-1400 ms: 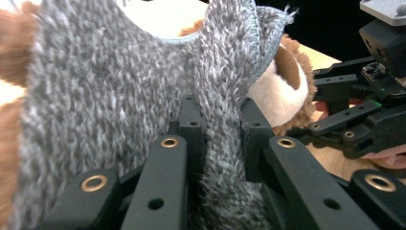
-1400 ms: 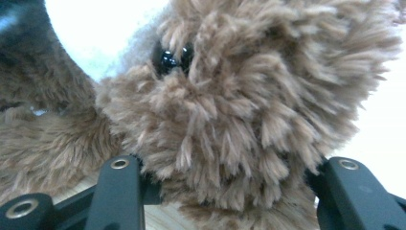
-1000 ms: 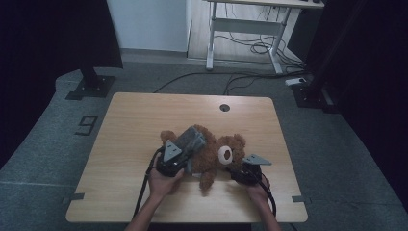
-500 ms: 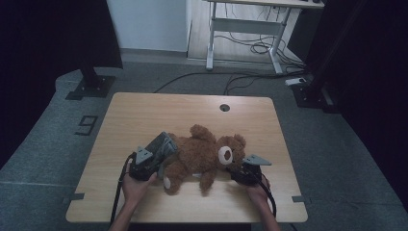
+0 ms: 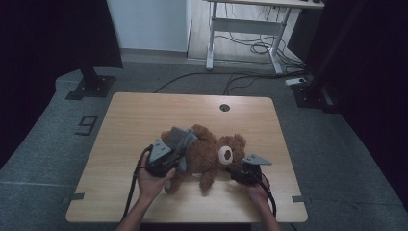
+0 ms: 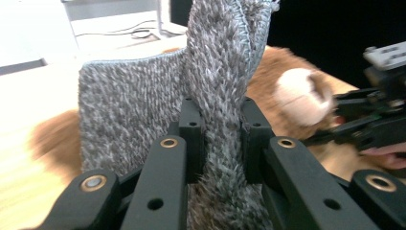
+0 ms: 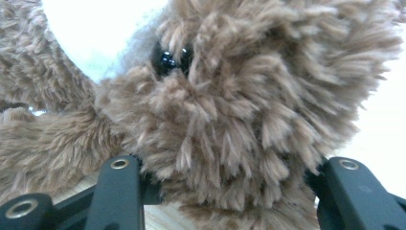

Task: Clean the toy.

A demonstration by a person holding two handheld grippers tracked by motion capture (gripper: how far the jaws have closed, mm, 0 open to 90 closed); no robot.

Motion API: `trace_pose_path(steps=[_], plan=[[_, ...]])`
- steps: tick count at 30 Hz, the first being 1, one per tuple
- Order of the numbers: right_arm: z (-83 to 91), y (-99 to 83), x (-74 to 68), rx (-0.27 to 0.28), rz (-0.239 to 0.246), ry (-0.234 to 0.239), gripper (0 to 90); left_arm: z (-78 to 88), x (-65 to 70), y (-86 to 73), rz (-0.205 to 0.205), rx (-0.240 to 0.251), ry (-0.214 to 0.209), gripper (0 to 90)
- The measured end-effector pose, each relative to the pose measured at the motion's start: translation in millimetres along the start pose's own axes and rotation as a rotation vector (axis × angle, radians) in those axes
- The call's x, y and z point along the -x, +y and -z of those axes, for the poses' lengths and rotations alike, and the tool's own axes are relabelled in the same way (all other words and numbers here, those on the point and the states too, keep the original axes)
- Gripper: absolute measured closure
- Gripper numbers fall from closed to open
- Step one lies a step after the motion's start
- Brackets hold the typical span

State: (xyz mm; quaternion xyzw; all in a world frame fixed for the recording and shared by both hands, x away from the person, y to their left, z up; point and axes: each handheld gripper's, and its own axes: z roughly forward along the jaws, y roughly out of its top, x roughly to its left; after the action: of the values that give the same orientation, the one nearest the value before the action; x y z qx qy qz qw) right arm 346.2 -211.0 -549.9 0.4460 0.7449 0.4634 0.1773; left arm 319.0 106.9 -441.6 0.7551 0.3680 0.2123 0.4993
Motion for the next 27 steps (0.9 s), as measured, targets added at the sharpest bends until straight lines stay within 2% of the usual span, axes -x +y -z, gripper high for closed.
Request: trace_pose_path(steps=[1, 4, 5, 6, 7, 8, 9, 11, 12, 13, 15, 17, 19, 24, 26, 27], plan=[[0.0, 0.0, 0.0, 0.000, 0.000, 0.000, 46.5, 0.0, 0.0, 0.0, 0.000, 0.000, 0.000, 75.5], [0.0, 0.0, 0.1, 0.000, -0.001, 0.001, 46.5, -30.3, 20.7, 13.7, -0.045, -0.031, -0.031, 75.5], [0.0, 0.0, 0.1, 0.000, -0.001, 0.001, 46.5, -30.3, 20.7, 13.7, -0.045, -0.031, -0.031, 75.5], [0.0, 0.0, 0.2, 0.000, -0.002, 0.002, 46.5, -47.8, 33.3, 20.4, -0.068, -0.054, -0.045, 75.5], [0.0, 0.0, 0.2, 0.000, -0.002, 0.002, 46.5, -47.8, 33.3, 20.4, -0.068, -0.054, -0.045, 75.5], [0.0, 0.1, 0.4, 0.000, -0.003, 0.003, 46.5, -62.1, 43.1, 24.7, -0.084, -0.070, -0.054, 75.5], [0.0, 0.1, 0.4, 0.000, -0.003, 0.003, 46.5, -62.1, 43.1, 24.7, -0.084, -0.070, -0.054, 75.5], [0.0, 0.1, 0.4, 0.000, -0.004, 0.004, 46.5, -75.2, 52.5, 26.1, -0.103, -0.090, -0.058, 75.4], [0.0, 0.1, 0.5, 0.000, -0.004, 0.004, 46.5, -85.1, 57.4, 23.4, -0.122, -0.120, -0.052, 75.4], [0.0, 0.1, 0.5, 0.000, -0.004, 0.004, 46.5, -85.1, 57.4, 23.4, -0.122, -0.120, -0.052, 75.4], [0.0, 0.0, 0.4, -0.001, -0.002, 0.002, 46.5, -94.9, 57.9, 16.5, -0.137, -0.162, -0.031, 75.4], [0.0, 0.0, 0.5, 0.000, -0.003, 0.002, 46.5, -98.8, 52.1, 7.9, -0.118, -0.174, -0.020, 75.3], [-0.3, 0.0, 0.0, -0.001, 0.005, 0.000, 46.5, -96.0, 45.0, 2.5, -0.073, -0.164, -0.032, 75.5], [-0.2, 0.1, -1.0, -0.003, 0.012, -0.003, 46.4, -85.5, 41.1, 1.4, -0.085, -0.153, -0.010, 75.7], [-0.4, 0.0, -0.6, -0.002, 0.007, -0.002, 46.4, -77.6, 31.1, 4.0, -0.061, -0.145, 0.001, 75.7], [-0.4, 0.0, -0.6, -0.002, 0.007, -0.002, 46.4, -77.6, 31.1, 4.0, -0.061, -0.145, 0.001, 75.8]])
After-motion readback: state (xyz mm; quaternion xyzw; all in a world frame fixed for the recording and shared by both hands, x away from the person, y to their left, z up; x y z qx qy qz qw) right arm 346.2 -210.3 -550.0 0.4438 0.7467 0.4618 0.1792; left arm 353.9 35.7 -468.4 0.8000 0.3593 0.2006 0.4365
